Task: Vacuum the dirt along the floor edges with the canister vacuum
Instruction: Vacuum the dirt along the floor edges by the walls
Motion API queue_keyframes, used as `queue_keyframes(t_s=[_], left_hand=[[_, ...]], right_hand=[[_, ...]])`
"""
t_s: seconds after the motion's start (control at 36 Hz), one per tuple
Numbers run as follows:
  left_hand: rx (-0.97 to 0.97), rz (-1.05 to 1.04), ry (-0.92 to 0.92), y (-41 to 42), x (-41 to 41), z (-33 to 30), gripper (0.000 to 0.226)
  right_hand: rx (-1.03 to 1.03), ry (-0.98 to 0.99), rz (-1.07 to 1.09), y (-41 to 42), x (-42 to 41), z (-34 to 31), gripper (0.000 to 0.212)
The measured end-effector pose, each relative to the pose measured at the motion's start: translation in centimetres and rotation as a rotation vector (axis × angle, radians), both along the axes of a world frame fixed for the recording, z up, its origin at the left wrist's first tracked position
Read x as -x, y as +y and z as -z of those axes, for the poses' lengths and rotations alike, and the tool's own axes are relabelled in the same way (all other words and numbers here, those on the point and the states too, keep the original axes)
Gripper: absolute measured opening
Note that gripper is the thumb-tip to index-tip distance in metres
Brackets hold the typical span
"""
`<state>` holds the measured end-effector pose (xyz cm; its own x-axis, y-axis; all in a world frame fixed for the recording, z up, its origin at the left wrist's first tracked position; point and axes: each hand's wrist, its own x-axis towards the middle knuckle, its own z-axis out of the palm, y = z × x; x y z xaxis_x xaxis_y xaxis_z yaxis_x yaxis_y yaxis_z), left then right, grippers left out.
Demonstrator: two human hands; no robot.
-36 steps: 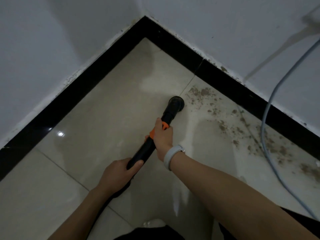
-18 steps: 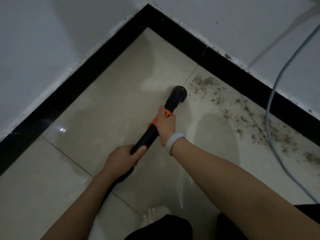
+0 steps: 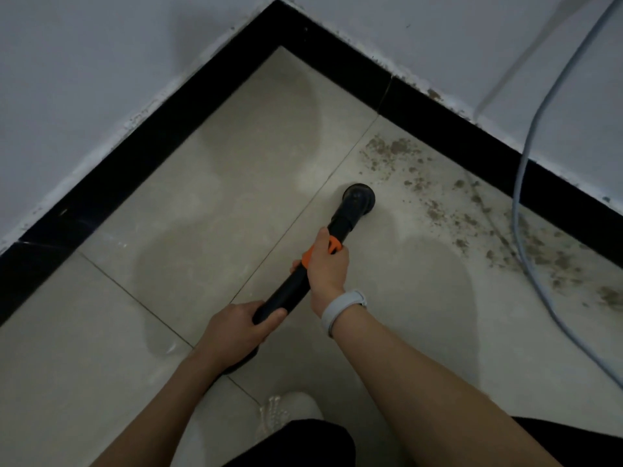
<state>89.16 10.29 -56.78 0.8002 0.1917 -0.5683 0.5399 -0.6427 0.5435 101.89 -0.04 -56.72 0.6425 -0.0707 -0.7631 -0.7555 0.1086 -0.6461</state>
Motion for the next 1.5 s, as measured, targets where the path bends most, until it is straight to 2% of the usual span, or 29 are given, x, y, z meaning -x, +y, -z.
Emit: queue_keyframes(t_s=[0.19, 0.28, 0.39, 0.61, 0.92, 1.11, 1.42, 1.5], left_hand=[[-0.050, -0.084, -0.064, -1.0, -1.8, 0.1, 0.070], [-0.155, -0.169, -0.121, -1.3, -2.8, 0.1, 0.076], [-0.293, -0.169, -0.153, -1.6, -3.9, -0.1, 0.076], [-0.207, -0.096, -0.157, -2.4, -4.9, 0.3, 0.070], [-0.162, 0.062, -0.144, -4.9, -5.2, 1.2, 0.084], [-0.142, 0.136, -0.141, -6.6, -6.1, 1.3, 0.085], [-0.087, -0.112, -0.172, -4.6, -4.8, 1.2, 0.071], [-0.065, -0.191, -0.185, -3.9, -4.4, 1.1, 0.070]], right_hand=[[0.066, -0.005, -0.049, 0.4, -2.7, 0.0, 0.032], [0.118, -0.008, -0.169, 1.8, -4.9, -0.7, 0.038], [0.157, -0.026, -0.184, 3.4, -6.5, -1.5, 0.046], [0.199, -0.019, -0.120, 1.8, -6.8, -1.3, 0.046], [0.209, 0.022, 0.016, -3.7, -5.8, -0.5, 0.045], [0.251, 0.004, 0.095, -6.1, -6.1, 0.1, 0.045], [0.185, -0.042, -0.036, -1.7, -6.0, 0.2, 0.038], [0.191, -0.071, -0.102, 0.1, -6.0, 0.3, 0.042]])
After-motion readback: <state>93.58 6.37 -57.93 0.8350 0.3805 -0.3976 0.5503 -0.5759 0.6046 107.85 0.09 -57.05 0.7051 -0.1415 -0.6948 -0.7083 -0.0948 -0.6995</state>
